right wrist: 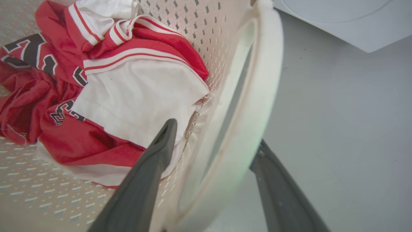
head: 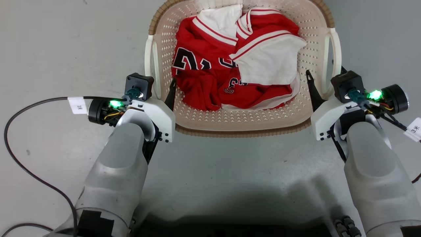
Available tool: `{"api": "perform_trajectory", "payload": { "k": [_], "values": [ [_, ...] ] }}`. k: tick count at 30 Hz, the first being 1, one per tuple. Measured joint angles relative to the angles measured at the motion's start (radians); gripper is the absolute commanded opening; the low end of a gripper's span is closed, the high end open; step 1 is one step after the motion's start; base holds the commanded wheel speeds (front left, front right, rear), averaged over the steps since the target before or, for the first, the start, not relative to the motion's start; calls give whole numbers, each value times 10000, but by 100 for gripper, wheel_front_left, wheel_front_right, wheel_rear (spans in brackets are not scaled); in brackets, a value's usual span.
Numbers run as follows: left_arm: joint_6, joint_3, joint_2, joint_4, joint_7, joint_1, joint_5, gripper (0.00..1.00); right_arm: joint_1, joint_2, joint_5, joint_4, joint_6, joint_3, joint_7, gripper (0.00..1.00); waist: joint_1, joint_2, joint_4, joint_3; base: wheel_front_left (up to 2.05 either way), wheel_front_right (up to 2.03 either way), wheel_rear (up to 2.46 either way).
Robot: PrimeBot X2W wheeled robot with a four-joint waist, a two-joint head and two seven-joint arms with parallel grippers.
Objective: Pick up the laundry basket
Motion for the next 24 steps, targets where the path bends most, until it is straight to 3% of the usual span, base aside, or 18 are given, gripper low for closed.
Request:
{"api": "perform_trajectory", "payload": {
  "k": [5,6,7,8,9,10,24],
  "values": [
    [-2,-313,-17,439,0,-272,-190,100,-215,0,-75,161,0,-236,0,100,0,0,19,151,0,0,0],
    [-2,-368,-17,454,0,-324,-261,100,-227,0,-82,180,0,-244,0,44,0,0,26,168,0,0,0],
    [-2,-462,-15,456,0,-341,-297,100,-230,0,-102,180,0,-249,0,7,0,0,29,176,0,0,0],
    [-2,-585,-13,481,-2,-341,-412,71,-230,10,-109,159,0,-242,0,0,0,0,22,177,0,0,0],
    [-2,-688,-13,518,-2,-341,-545,14,-230,13,-109,155,6,-234,0,0,0,0,18,167,0,0,0],
    [-4,-807,-15,550,0,-342,-642,0,-230,33,-107,167,4,-222,0,0,0,0,16,148,0,0,0],
    [10,-1271,-98,1158,31,-84,-1304,0,-11,119,8,978,-4,-138,-6,0,-1,1,57,-1123,0,0,0]
  ]
}}
